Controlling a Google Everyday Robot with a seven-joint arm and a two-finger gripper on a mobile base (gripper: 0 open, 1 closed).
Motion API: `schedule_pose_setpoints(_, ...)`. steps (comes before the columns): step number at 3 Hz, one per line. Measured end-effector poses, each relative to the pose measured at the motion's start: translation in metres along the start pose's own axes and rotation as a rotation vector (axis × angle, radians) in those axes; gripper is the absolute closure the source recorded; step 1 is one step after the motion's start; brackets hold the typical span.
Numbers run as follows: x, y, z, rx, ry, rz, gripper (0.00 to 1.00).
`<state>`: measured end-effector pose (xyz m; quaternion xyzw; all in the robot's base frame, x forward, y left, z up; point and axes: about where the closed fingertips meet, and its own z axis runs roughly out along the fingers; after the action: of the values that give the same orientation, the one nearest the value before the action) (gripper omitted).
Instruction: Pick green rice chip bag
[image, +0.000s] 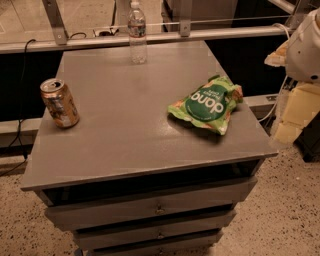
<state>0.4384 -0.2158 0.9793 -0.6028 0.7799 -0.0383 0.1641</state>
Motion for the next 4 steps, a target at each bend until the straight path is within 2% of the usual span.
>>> schedule_pose_setpoints(1,0.000,0.000,0.000,0.000,0.000,0.000,0.00)
schedule_pose_setpoints(2,-0.001,-0.012,0.020,0.024,-0.023,0.021,0.00)
schedule_pose_setpoints(4,-0.003,-0.089,0.116,0.081,-0.120,0.098,0.00)
